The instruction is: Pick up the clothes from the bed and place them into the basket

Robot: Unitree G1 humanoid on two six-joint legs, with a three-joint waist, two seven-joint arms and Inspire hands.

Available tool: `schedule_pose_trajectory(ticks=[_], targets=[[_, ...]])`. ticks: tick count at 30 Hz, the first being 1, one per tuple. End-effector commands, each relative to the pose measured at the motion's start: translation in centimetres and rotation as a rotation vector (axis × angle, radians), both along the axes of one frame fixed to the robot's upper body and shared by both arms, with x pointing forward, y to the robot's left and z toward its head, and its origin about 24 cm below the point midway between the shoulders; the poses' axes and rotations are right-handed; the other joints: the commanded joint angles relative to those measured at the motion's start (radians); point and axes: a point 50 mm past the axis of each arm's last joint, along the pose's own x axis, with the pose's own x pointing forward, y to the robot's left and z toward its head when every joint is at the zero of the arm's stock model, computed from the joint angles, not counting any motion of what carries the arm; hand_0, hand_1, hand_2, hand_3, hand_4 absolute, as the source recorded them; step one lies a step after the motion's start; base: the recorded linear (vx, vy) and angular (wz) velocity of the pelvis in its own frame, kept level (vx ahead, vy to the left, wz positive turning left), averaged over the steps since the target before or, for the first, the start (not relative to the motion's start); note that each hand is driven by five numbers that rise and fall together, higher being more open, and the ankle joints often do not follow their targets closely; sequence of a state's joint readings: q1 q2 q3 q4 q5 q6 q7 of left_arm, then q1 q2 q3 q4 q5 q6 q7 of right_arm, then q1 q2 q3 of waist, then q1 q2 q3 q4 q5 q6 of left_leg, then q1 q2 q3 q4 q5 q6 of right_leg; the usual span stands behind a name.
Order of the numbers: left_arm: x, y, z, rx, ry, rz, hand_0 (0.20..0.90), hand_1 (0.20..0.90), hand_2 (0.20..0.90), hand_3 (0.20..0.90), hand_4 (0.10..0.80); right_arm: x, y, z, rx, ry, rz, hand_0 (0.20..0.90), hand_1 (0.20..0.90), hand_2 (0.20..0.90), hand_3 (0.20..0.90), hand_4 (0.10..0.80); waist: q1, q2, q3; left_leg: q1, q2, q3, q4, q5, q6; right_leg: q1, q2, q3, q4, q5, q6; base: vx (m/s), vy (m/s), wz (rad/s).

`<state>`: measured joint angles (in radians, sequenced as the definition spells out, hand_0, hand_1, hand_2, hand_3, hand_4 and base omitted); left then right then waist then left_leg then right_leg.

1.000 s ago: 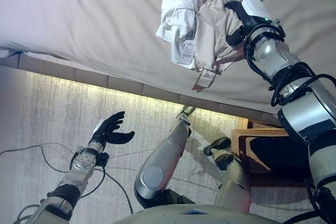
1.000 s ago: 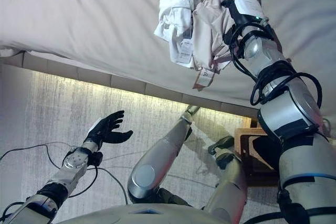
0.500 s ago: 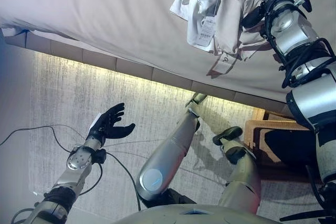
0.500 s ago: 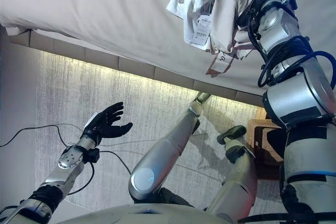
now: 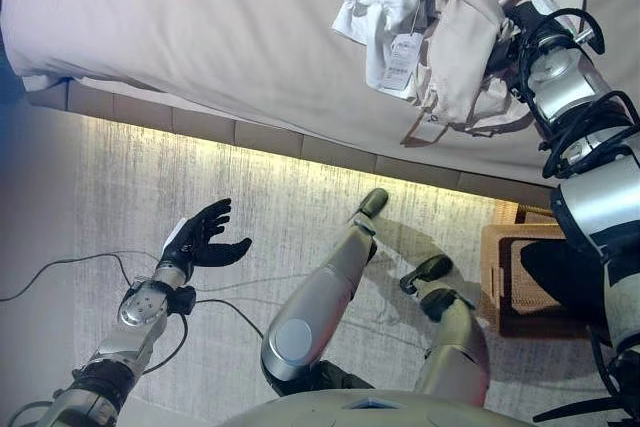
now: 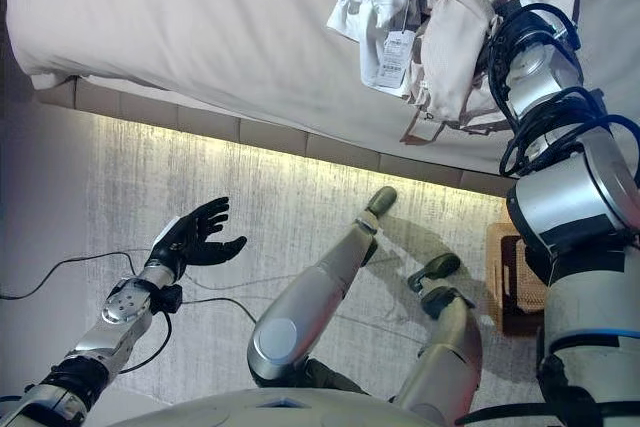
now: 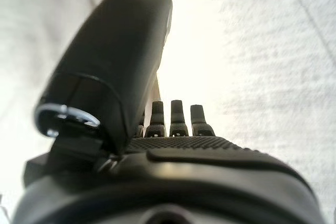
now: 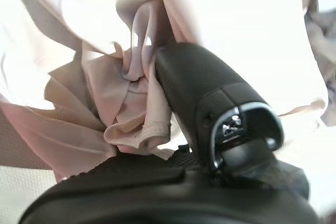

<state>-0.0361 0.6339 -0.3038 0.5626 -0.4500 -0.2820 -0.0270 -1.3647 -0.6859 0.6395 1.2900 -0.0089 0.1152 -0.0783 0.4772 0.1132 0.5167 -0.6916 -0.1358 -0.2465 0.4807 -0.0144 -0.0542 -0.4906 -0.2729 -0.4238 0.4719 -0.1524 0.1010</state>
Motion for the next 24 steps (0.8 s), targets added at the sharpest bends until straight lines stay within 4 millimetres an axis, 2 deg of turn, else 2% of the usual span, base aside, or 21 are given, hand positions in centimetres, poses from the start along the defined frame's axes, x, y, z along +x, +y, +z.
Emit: schedule_pose_trajectory(ticks=[1, 6, 8, 13, 14, 15, 21, 22, 24], targets=[[-1.0, 3.1, 0.9, 0.102, 0.003, 0.069, 0.900, 0.900, 0.900, 0.900, 0.800, -1.1, -2.1, 2.0, -0.005, -0.190, -0.051, 0.300, 0.300, 0.300, 0.200, 0.100, 0.014, -0.026, 0.003, 0.037, 0.015, 0.067, -0.057, 0.027, 0.079, 0.063, -0.004, 0.017, -0.035, 0.132, 0.023, -0.040, -0.122, 0.13], [-1.3, 2.9, 0.5, 0.148, 0.028, 0.067, 0.900, 0.900, 0.900, 0.900, 0.800, -1.3, -1.6, 2.4, 0.101, -0.330, 0.006, 0.300, 0.300, 0.300, 0.200, 0.100, 0.007, -0.065, -0.009, 0.127, 0.040, 0.071, -0.110, 0.018, 0.061, 0.178, 0.033, 0.015, -0.123, 0.144, 0.021, -0.011, -0.128, -0.02], [-1.6, 2.8, -0.2, 0.174, 0.057, 0.064, 0.900, 0.900, 0.900, 0.900, 0.800, -1.4, -1.4, 2.4, 0.147, -0.394, 0.044, 0.300, 0.300, 0.300, 0.200, 0.100, -0.001, -0.091, -0.037, 0.172, 0.063, 0.080, -0.166, 0.021, 0.052, 0.230, 0.052, 0.016, -0.181, 0.151, 0.021, 0.011, -0.112, -0.11], [-2.5, 2.6, -1.5, 0.194, 0.107, 0.076, 0.900, 0.900, 0.900, 0.900, 0.800, -1.5, -0.7, 2.3, 0.224, -0.448, 0.100, 0.300, 0.300, 0.300, 0.200, 0.100, -0.025, -0.119, -0.078, 0.244, 0.097, 0.104, -0.253, 0.035, 0.035, 0.304, 0.081, 0.028, -0.261, 0.157, 0.022, -0.021, -0.023, -0.11], [-2.7, 2.6, -1.8, 0.197, 0.118, 0.080, 0.900, 0.900, 0.900, 0.900, 0.800, -1.5, -0.6, 2.0, 0.252, -0.457, 0.112, 0.300, 0.300, 0.300, 0.200, 0.100, -0.030, -0.124, -0.088, 0.264, 0.103, 0.109, -0.274, 0.038, 0.032, 0.323, 0.088, 0.031, -0.279, 0.156, 0.023, -0.111, 0.045, -0.11], [-2.8, 2.5, -2.0, 0.201, 0.127, 0.082, 0.900, 0.900, 0.900, 0.900, 0.800, -1.5, -0.4, 1.8, 0.280, -0.471, 0.120, 0.300, 0.300, 0.300, 0.200, 0.100, -0.034, -0.126, -0.096, 0.268, 0.105, 0.118, -0.294, 0.072, 0.035, 0.332, 0.091, 0.021, -0.299, 0.177, 0.016, -0.111, 0.051, -0.07], [-4.3, 1.8, -4.0, 0.212, 0.187, 0.098, 0.900, 0.900, 0.900, 0.900, 0.800, -2.0, 0.5, -0.9, 0.390, -0.483, 0.207, 0.300, 0.300, 0.300, 0.200, 0.100, -0.069, -0.153, -0.165, 0.380, 0.132, 0.145, -0.412, 0.097, 0.016, 0.438, 0.119, 0.034, -0.387, 0.174, 0.020, -0.013, 0.035, -0.10], [-4.9, 1.5, -4.8, 0.210, 0.215, 0.107, 0.900, 0.900, 0.900, 0.900, 0.800, -2.4, 0.7, -2.0, 0.449, -0.496, 0.227, 0.300, 0.300, 0.300, 0.200, 0.100, -0.087, -0.160, -0.194, 0.413, 0.138, 0.152, -0.442, 0.104, 0.013, 0.460, 0.121, 0.042, -0.404, 0.177, 0.019, 0.043, 0.066, -0.12], [-5.4, 1.2, -5.5, 0.209, 0.234, 0.109, 0.900, 0.900, 0.900, 0.900, 0.800, -2.9, 0.8, -3.0, 0.481, -0.504, 0.241, 0.300, 0.300, 0.300, 0.200, 0.100, -0.103, -0.166, -0.218, 0.437, 0.141, 0.161, -0.466, 0.110, 0.011, 0.476, 0.122, 0.049, -0.419, 0.182, 0.020, 0.035, 0.056, -0.10]])
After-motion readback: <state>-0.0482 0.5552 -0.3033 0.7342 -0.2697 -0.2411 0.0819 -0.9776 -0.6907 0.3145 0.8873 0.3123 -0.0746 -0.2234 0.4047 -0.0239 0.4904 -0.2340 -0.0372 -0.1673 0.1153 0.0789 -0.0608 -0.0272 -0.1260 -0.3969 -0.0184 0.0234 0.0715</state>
